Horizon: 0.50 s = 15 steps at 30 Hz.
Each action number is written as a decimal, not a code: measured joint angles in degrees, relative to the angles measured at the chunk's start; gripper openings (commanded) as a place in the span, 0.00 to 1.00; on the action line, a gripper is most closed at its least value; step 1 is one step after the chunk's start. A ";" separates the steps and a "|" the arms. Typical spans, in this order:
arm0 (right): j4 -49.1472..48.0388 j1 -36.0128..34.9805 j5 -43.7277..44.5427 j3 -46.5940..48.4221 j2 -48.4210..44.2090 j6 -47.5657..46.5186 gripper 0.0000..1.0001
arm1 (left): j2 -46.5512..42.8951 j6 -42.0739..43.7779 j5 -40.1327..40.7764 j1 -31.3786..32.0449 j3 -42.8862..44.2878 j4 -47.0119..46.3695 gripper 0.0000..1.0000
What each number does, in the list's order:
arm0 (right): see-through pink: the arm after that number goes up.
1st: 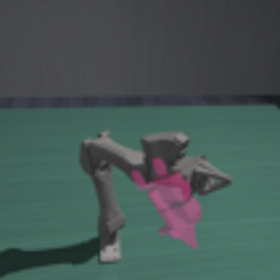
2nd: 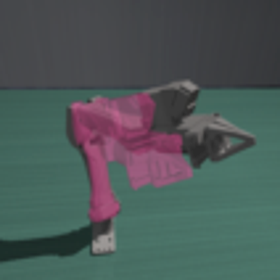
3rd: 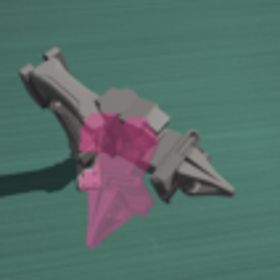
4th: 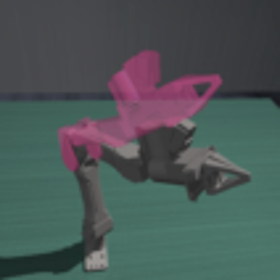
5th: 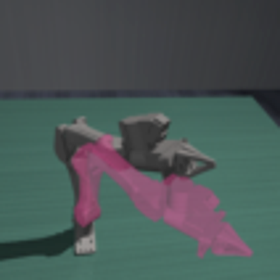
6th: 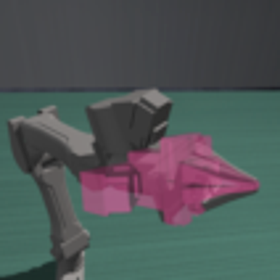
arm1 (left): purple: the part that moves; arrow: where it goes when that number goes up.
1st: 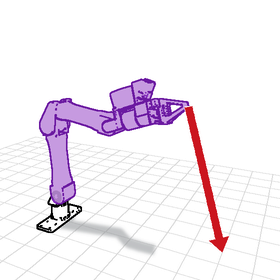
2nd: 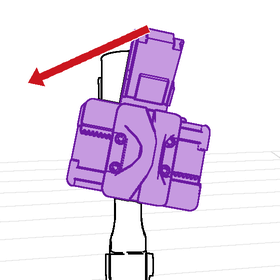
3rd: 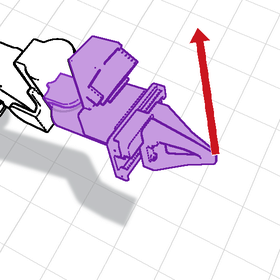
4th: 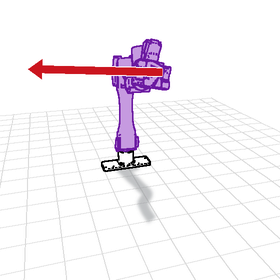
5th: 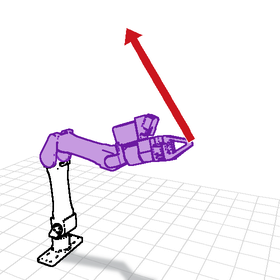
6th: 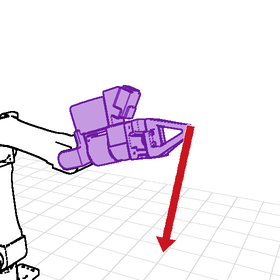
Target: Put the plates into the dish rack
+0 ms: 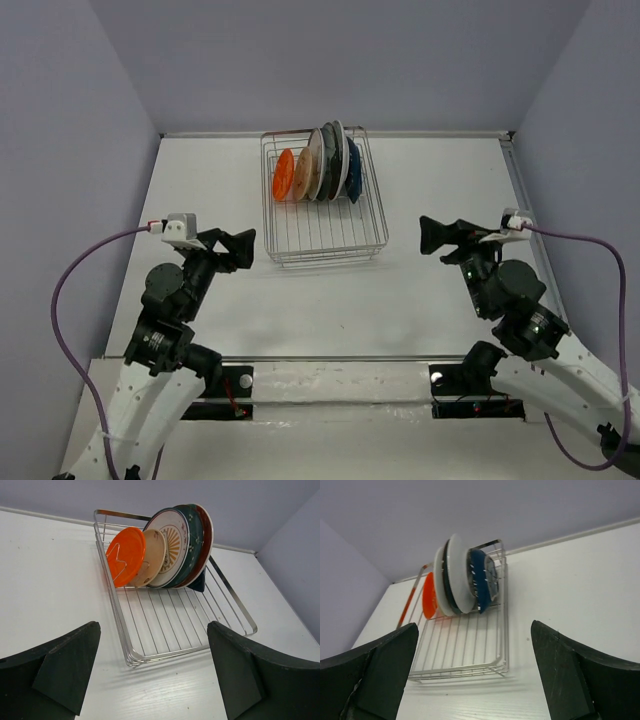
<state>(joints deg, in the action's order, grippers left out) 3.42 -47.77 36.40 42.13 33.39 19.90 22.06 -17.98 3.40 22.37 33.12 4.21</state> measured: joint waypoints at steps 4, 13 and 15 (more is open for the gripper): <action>0.33 0.00 4.87 -8.59 -8.02 0.37 1.00 | 1.70 0.15 -1.42 -1.95 0.00 -1.53 0.99; 1.14 0.00 7.76 -14.75 -5.20 0.63 1.00 | 6.47 0.59 -4.79 -4.66 -0.44 -2.80 0.99; 0.85 0.00 7.72 -14.95 -4.13 0.70 1.00 | 7.19 0.68 -5.33 -5.16 -0.52 -2.93 0.99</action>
<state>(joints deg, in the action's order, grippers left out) 4.27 -47.77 44.12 27.18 29.26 20.60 29.26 -17.30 -1.93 17.21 32.60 1.28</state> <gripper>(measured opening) 0.995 0.990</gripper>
